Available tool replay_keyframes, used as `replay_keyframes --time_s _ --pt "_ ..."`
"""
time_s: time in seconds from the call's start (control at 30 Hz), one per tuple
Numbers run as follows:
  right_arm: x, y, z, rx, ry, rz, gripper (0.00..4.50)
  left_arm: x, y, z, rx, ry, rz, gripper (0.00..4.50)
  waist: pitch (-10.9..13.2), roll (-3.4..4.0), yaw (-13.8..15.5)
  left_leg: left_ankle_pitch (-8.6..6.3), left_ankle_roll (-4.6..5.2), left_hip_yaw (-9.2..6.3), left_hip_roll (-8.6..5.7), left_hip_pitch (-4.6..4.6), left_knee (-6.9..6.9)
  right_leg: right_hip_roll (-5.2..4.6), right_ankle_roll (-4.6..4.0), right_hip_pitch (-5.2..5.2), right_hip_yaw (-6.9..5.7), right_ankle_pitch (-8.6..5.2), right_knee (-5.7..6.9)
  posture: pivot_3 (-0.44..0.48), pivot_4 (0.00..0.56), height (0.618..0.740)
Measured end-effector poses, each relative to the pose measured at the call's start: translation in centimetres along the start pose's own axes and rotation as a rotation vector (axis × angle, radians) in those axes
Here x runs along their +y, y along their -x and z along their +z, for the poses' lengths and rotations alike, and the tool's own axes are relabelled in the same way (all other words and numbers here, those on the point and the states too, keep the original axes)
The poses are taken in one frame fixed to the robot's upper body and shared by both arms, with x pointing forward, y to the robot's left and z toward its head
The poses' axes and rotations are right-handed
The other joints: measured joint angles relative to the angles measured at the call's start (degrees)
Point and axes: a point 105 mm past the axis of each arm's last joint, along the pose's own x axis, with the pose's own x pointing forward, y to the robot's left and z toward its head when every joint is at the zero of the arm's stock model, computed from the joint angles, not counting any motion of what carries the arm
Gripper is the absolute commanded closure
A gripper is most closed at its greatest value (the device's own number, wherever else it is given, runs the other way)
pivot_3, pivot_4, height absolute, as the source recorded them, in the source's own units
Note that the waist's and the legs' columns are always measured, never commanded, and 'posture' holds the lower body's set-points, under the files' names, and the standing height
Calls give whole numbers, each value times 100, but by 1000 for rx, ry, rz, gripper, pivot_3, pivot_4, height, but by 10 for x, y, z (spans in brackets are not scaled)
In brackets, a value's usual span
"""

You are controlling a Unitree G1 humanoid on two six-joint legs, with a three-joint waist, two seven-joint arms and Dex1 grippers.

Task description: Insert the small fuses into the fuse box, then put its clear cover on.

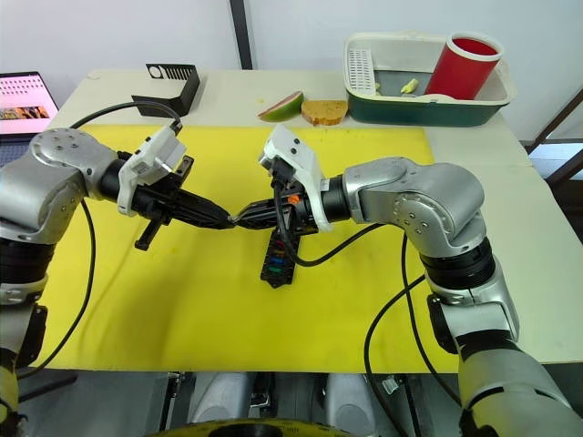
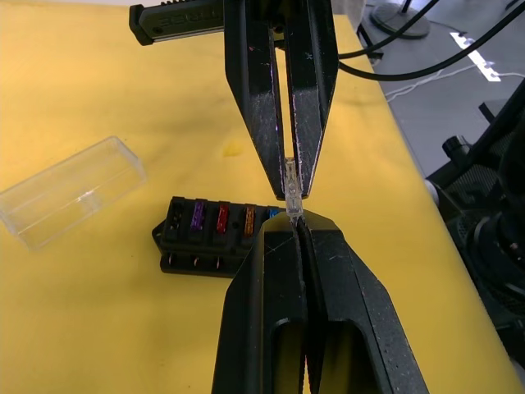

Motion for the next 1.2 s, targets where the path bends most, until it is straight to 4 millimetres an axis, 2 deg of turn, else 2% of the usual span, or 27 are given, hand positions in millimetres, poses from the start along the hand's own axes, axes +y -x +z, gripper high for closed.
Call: replay_keyframes --time_s 0.1,0.2,0.33,0.43,0.53,0.73,1.0,1.2 --pt "0 -1 -1 8 2 -1 4481 0 -1 -2 4 1 3 4500 0 0 -2 0 0 0 0 0 0 0 0 0 0 0 0 0 150 740" --pt "-2 -2 -5 35 23 -10 4500 1 -1 -7 19 10 24 3614 0 0 -2 0 0 0 0 0 0 0 0 0 0 0 0 0 150 740" --pt "-15 7 -16 109 130 -80 4500 7 3 -30 58 37 92 1592 0 0 3 0 1 0 -1 0 0 0 1 0 0 0 -3 0 150 740" --pt "-23 11 -33 138 238 -78 4500 13 -5 -53 47 71 125 26 0 -1 6 -2 3 1 -2 0 0 0 3 2 0 -1 -6 0 150 740" --pt "-39 11 -55 157 272 -89 4500 20 -23 -64 -2 86 142 26 1 -2 18 -2 4 1 -1 -4 6 0 7 2 -1 3 -5 0 150 740" --pt "-51 13 -61 153 318 -91 4500 35 -38 -66 -34 37 197 26 1 -2 -2 -1 4 2 1 -2 8 1 8 2 -1 3 -3 0 150 740" --pt "-60 13 -69 165 302 -87 4500 32 -41 -74 1 38 170 26 1 -2 6 -1 4 1 2 -2 8 0 8 3 -1 3 -4 0 150 740" --pt "-67 13 -74 175 283 -103 4500 30 -43 -70 1 17 156 26 1 -2 1 -1 4 1 2 -2 8 0 8 3 -1 3 -4 0 150 740"
